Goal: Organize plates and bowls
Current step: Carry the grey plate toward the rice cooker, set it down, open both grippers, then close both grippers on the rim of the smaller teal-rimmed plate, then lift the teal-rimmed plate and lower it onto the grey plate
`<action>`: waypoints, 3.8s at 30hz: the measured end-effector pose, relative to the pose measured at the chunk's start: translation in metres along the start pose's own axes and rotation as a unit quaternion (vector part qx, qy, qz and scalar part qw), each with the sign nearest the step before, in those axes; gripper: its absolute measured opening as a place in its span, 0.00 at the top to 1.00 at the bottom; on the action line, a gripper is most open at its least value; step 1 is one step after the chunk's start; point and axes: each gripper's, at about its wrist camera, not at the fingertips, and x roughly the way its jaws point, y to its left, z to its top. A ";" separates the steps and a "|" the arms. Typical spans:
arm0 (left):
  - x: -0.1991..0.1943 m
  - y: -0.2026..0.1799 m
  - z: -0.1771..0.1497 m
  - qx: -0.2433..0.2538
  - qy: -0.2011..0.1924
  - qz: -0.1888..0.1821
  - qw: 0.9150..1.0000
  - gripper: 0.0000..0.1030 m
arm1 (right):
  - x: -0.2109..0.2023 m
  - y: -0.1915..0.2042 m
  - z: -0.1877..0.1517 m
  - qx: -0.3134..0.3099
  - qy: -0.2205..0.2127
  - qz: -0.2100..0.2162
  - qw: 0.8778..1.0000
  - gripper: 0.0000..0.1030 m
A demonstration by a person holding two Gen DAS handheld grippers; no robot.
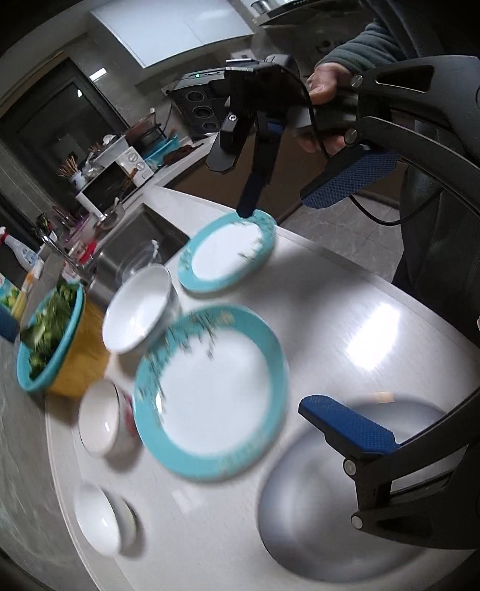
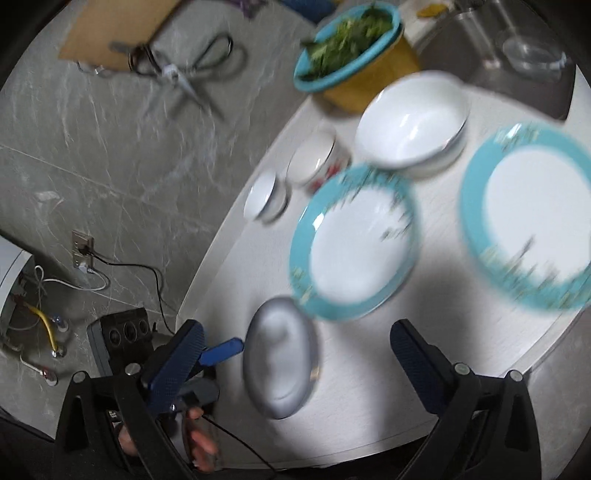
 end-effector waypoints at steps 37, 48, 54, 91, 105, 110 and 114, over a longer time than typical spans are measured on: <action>0.229 -0.083 0.024 -0.189 0.001 0.181 0.965 0.23 | -0.024 -0.251 0.115 -0.072 0.203 0.043 0.976 0.42; 0.230 -0.083 0.033 -0.195 0.001 0.179 0.964 0.54 | -0.007 -0.247 0.121 -0.079 0.239 0.053 0.966 0.53; 0.223 -0.076 0.030 -0.205 0.008 0.184 0.961 0.70 | -0.004 -0.261 0.126 -0.056 0.243 0.014 0.968 0.91; 0.123 -0.096 -0.018 -0.231 -0.013 0.222 0.947 0.81 | -0.013 -0.183 0.099 -0.096 0.289 -0.017 0.952 0.89; 0.001 -0.079 -0.079 -0.309 -0.073 0.268 0.910 0.81 | 0.033 -0.084 0.072 -0.160 0.344 0.046 0.924 0.89; -0.046 -0.044 -0.111 -0.324 -0.084 0.274 0.902 0.81 | 0.066 -0.043 0.044 -0.177 0.359 0.051 0.915 0.89; -0.088 -0.004 -0.133 -0.331 -0.085 0.277 0.898 0.81 | 0.090 -0.014 0.022 -0.182 0.364 0.054 0.912 0.88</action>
